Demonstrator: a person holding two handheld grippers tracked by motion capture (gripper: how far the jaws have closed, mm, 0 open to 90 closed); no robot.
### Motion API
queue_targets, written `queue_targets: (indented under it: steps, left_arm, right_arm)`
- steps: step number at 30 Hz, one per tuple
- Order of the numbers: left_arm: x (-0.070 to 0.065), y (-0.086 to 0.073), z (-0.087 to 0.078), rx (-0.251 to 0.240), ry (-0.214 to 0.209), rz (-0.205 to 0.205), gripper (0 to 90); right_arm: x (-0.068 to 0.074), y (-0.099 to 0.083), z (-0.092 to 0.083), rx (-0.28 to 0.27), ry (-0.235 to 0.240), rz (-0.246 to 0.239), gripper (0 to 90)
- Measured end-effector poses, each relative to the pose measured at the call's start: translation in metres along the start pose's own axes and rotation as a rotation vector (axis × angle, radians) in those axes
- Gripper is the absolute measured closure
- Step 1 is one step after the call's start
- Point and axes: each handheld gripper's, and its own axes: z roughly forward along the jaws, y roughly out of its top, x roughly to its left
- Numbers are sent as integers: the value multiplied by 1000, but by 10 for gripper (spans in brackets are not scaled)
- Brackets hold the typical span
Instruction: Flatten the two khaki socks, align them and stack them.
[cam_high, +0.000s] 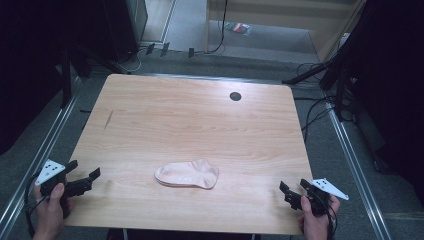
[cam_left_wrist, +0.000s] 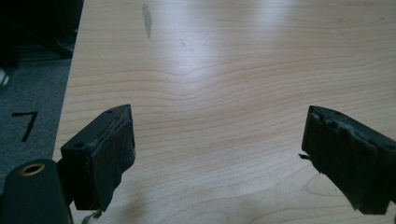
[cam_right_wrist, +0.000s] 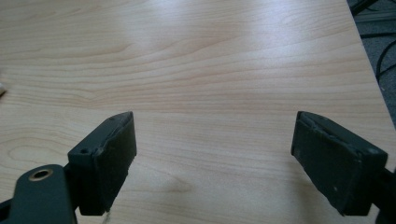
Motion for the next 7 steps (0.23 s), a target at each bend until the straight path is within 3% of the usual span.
queue_targets:
  steps: [7]
  left_arm:
    - [0,0,0,4,-5,1,103]
  right_arm:
    - [-1,0,0,-6,-2,19,143]
